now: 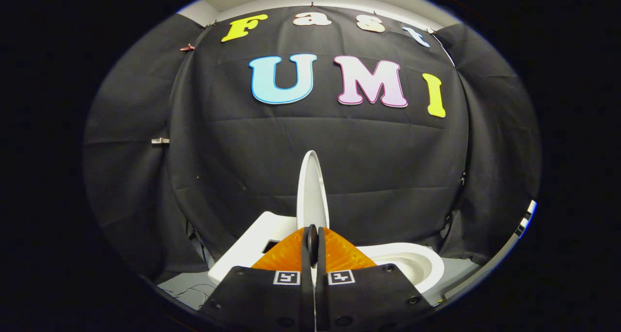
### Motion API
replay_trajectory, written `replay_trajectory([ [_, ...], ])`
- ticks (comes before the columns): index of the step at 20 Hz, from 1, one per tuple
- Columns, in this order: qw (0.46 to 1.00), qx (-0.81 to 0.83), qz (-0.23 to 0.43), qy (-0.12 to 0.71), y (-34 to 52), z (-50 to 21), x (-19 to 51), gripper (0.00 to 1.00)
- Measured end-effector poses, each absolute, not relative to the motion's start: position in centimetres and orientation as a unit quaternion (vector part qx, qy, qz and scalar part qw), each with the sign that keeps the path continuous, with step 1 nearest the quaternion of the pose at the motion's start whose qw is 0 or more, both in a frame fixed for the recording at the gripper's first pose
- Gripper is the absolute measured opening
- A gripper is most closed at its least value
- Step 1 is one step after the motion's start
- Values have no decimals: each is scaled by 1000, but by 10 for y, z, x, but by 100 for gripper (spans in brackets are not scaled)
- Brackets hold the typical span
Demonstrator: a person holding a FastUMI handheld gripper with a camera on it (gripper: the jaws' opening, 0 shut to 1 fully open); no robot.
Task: Open the toilet lid.
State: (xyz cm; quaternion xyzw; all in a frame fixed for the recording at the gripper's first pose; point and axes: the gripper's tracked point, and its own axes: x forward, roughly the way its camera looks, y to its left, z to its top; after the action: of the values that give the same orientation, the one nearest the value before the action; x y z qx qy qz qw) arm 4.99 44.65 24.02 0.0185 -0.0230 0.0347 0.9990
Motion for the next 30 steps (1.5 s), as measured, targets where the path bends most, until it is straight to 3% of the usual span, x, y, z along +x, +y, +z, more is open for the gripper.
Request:
replay_trajectory([
  [21, 998, -43, 32, -32, 483, 233, 51, 9],
  [30, 999, -40, 34, -14, 488, 228, 51, 16],
])
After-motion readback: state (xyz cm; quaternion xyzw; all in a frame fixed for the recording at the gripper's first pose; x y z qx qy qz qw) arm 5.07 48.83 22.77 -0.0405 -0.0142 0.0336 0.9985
